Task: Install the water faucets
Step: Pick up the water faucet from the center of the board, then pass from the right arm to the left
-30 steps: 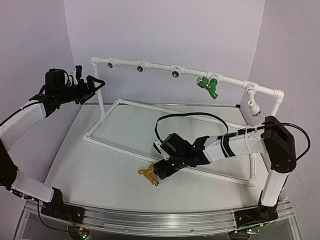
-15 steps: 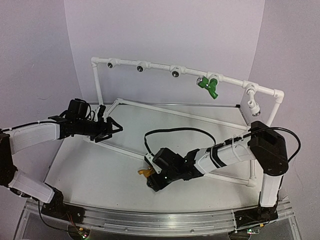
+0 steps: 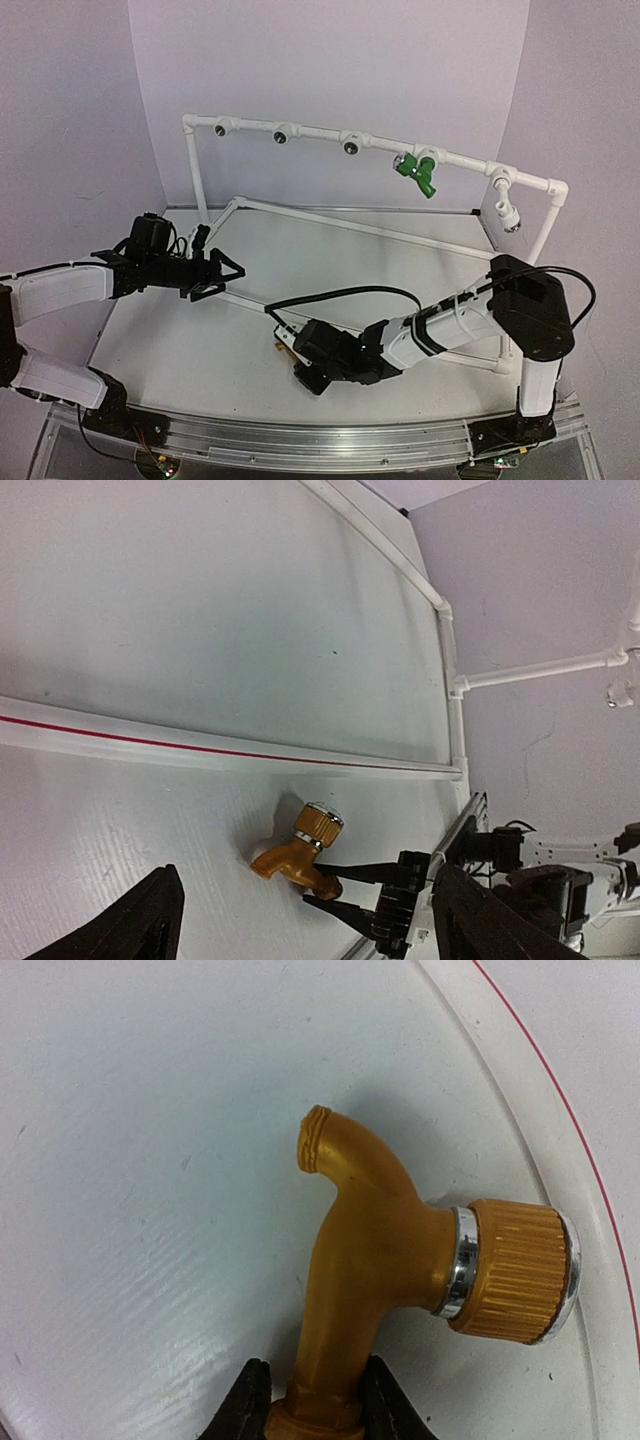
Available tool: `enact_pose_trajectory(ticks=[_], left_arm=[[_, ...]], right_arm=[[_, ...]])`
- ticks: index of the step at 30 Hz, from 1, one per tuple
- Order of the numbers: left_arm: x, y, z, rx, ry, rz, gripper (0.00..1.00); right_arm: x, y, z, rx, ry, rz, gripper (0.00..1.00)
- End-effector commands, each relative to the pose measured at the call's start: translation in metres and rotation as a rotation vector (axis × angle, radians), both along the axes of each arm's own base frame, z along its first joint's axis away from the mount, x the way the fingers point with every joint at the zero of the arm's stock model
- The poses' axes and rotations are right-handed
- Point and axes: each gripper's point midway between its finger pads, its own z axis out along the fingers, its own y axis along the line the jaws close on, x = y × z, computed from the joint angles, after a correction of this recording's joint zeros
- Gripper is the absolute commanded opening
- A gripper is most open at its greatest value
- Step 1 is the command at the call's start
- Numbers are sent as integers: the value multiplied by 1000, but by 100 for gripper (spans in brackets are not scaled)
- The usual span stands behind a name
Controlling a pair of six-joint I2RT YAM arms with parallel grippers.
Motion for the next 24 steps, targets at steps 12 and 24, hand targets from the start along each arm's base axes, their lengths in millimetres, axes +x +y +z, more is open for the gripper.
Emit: enact_pose_trajectory(ticks=[12,24], left_arm=[[-79,-113,42,-112,-172,-463,89],[-140,-72,135,-139,-1133,-550,100]], right_arm=[[-40,-20,164,391,19,482,0],[-72,-36,223,607,422,606,0]])
